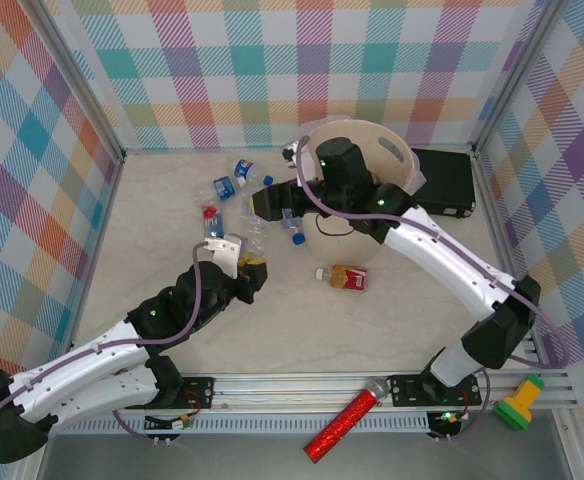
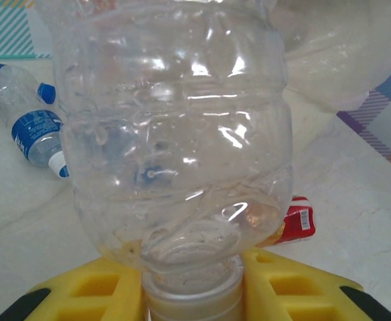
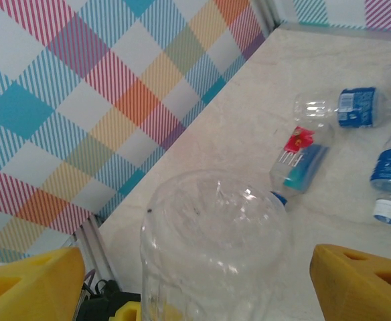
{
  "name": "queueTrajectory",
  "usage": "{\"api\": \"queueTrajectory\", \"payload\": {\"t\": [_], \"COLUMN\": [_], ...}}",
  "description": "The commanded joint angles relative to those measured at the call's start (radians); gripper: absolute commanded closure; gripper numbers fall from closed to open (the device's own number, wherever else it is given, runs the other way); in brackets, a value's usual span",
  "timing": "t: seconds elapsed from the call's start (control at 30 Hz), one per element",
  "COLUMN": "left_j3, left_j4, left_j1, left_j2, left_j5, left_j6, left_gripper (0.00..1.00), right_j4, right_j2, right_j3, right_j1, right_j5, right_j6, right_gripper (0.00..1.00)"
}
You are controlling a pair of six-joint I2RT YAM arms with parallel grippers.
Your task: Put the plastic bottles in the bin
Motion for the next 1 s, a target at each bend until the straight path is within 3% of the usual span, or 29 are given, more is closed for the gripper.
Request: {"api": "queueTrajectory", "payload": {"t": [0.0, 0.2, 0.3, 0.43, 0.5, 0.57, 0.83, 0.97], "left_j3": [0.034, 0.036, 0.037, 0.036, 0.035, 0.035, 0.021, 0.001], "left_j4": [-0.03, -0.041, -0.044, -0.043, -0.041, -0.041, -0.056, -0.06], "left_j1": [-0.009, -0.009, -0.009, -0.009, -0.009, -0.009, -0.009, -0.009], "left_j2": [-0.029, -0.05, -0.051, -0.047, -0.044, -0.039, -0.064, -0.097], "left_j5": [0.019, 0.019, 0.017, 0.012, 0.008, 0.0, -0.059, -0.085], "left_j6": [0.041, 0.044, 0.043, 0.045, 0.045, 0.043, 0.016, -0.007], "left_gripper": [0.66, 0.66, 0.66, 0.66, 0.65, 0.57, 0.02, 0.01], "right_j4": [-0.06, -0.098, -0.101, -0.094, -0.084, -0.067, -0.042, -0.039], "right_j2": [0.051, 0.108, 0.114, 0.107, 0.098, 0.083, -0.004, -0.05], "right_j3": [0.069, 0.111, 0.115, 0.111, 0.106, 0.095, 0.084, 0.097], "right_j1": [0.014, 0.025, 0.027, 0.027, 0.027, 0.027, 0.024, 0.002], "right_j5": [-0.063, -0.074, -0.088, -0.093, -0.097, -0.09, 0.04, 0.114], "right_j6": [-0.019, -0.018, -0.02, -0.028, -0.027, -0.023, -0.05, -0.08], "right_gripper": [0.14, 0.15, 0.23, 0.42, 0.44, 0.43, 0.43, 0.45]}}
